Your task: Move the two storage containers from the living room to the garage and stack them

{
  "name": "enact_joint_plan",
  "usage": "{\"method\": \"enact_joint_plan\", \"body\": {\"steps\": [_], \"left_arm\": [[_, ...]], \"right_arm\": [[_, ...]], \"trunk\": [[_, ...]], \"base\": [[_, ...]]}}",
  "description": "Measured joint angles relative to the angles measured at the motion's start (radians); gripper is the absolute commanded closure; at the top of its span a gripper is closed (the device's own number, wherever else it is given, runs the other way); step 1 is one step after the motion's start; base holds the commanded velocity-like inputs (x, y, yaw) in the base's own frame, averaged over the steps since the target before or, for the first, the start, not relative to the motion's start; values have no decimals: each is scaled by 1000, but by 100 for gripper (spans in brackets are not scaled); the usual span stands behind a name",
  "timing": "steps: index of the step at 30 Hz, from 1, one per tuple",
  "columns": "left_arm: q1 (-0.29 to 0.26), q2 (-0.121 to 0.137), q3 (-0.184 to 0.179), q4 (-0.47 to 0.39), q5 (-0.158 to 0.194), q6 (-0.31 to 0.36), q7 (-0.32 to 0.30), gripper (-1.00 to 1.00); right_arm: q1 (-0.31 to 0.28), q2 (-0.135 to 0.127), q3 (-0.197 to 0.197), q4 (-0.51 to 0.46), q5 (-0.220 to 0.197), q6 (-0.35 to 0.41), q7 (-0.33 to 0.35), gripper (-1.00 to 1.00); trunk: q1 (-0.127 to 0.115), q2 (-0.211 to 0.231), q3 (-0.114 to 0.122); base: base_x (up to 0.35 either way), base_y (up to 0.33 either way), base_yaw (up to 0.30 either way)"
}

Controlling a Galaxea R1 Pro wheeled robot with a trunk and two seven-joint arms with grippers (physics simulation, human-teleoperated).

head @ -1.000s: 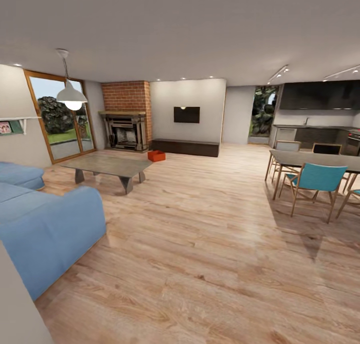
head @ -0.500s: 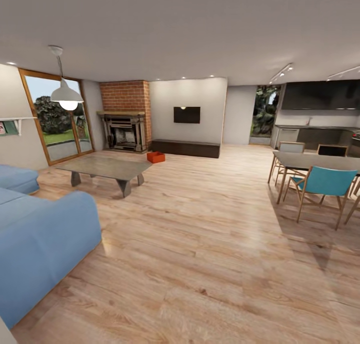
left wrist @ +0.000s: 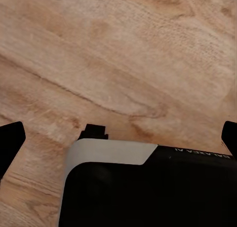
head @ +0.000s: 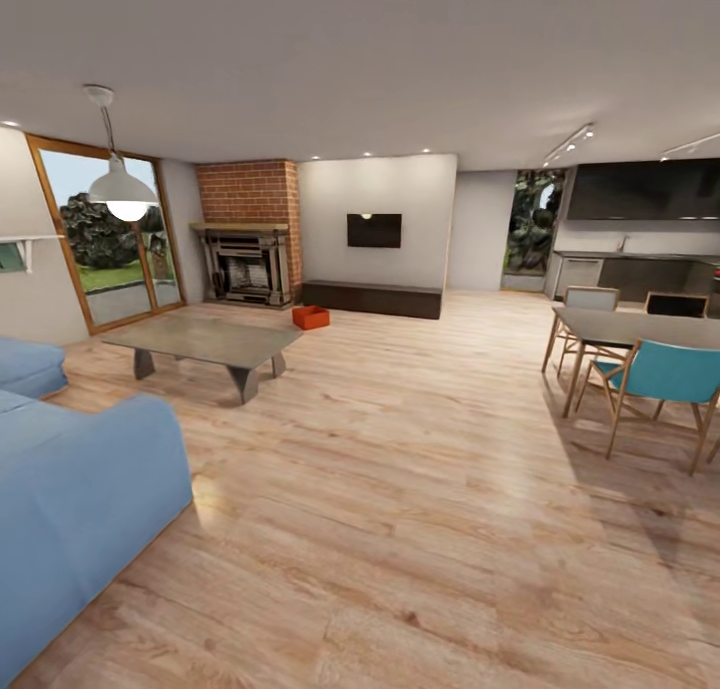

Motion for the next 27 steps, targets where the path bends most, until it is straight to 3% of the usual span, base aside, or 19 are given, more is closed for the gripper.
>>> {"method": "enact_joint_plan", "body": {"steps": [7, 15, 27], "left_arm": [[0, -1, 0, 0, 0, 0, 0, -100], [0, 0, 0, 0, 0, -1, 0, -100], [0, 0, 0, 0, 0, -1, 0, -100]], "right_arm": [[0, 1, -3, 0, -1, 0, -1, -100], [0, 1, -3, 0, -1, 0, -1, -100], [0, 0, 1, 0, 1, 0, 0, -100]], "trunk": [[0, 0, 0], [0, 0, 0], [0, 0, 0]], "base": [[326, 0, -21], [326, 0, -200], [326, 0, -14]]}}
